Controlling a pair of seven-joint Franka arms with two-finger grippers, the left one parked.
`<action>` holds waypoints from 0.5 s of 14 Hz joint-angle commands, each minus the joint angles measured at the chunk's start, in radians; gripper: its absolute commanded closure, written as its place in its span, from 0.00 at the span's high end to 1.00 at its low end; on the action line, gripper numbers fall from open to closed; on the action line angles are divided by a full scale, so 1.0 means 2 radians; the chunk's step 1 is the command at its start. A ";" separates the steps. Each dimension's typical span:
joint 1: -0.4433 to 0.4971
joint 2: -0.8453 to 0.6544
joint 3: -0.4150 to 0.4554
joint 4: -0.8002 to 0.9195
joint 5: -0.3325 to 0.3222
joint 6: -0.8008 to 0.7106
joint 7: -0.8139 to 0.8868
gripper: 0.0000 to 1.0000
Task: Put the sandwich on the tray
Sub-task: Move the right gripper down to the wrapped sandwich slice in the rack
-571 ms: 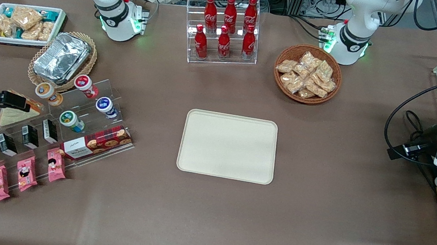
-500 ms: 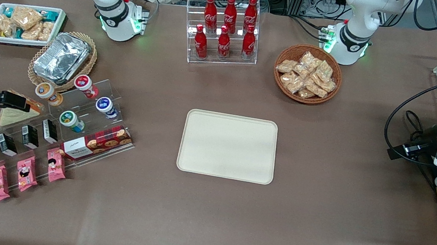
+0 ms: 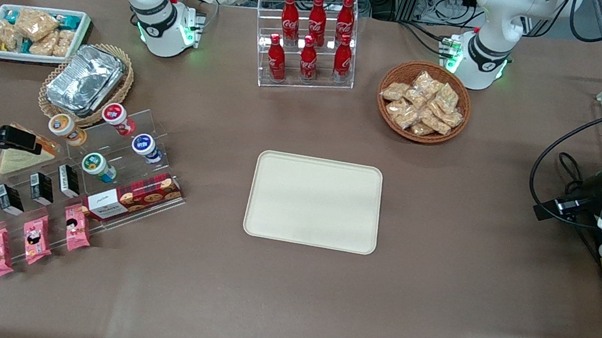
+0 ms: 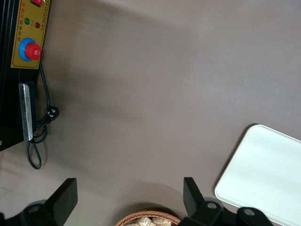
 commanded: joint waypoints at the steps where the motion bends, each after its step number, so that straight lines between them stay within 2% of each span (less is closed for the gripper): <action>1: -0.004 -0.003 0.005 0.002 -0.008 0.000 0.001 0.98; 4: -0.003 -0.002 0.004 0.000 -0.011 0.000 0.002 0.98; 6: -0.007 0.001 0.003 -0.005 -0.040 0.001 0.002 0.98; 7: -0.011 0.001 0.003 -0.006 -0.044 0.000 -0.003 0.98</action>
